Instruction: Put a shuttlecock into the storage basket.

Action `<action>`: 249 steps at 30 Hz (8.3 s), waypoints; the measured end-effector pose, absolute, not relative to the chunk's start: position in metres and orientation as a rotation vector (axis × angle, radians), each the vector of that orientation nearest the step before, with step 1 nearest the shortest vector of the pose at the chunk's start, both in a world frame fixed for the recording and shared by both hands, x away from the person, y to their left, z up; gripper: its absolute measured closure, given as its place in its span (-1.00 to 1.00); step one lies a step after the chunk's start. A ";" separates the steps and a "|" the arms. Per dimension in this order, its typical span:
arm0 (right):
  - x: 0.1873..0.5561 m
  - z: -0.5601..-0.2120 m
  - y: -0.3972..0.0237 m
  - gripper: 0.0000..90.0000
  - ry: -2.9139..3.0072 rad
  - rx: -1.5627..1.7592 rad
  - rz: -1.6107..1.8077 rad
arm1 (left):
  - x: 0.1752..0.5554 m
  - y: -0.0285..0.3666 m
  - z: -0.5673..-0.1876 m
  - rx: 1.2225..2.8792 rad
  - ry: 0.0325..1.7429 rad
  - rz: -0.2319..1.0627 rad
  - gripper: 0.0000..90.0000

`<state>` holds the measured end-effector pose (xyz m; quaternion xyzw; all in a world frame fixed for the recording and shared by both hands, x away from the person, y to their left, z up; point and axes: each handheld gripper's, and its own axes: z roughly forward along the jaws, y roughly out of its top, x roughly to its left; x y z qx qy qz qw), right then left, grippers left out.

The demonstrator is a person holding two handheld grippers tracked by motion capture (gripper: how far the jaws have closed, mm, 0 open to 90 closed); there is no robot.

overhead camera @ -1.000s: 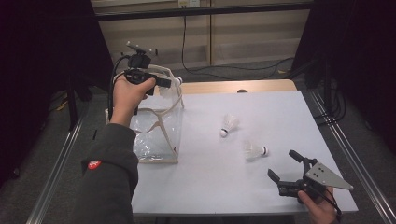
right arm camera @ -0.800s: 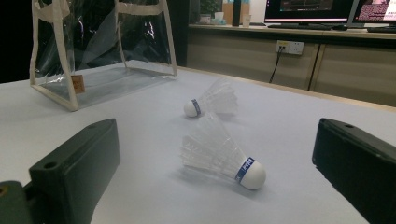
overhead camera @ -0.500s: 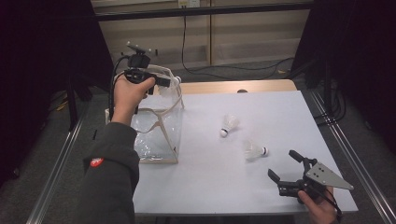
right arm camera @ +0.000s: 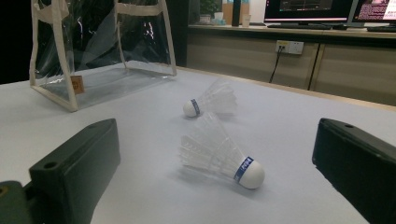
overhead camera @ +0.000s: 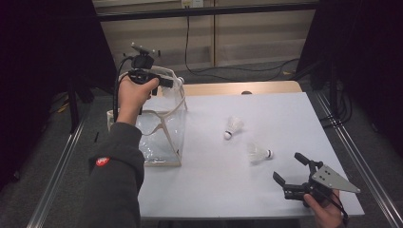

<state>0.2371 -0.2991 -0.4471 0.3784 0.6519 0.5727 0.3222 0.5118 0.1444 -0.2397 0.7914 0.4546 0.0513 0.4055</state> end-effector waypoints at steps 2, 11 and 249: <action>0.237 -0.447 -0.299 -0.98 1.711 0.995 1.505 | 0.513 0.145 -0.240 1.995 1.146 0.126 0.99; 0.238 -0.447 -0.299 -0.98 1.715 0.997 1.505 | 0.516 0.146 -0.242 1.990 1.161 0.145 0.98; 0.243 -0.445 -0.294 -0.97 1.733 0.983 1.510 | 0.407 0.041 -0.300 2.100 0.715 -0.092 -0.85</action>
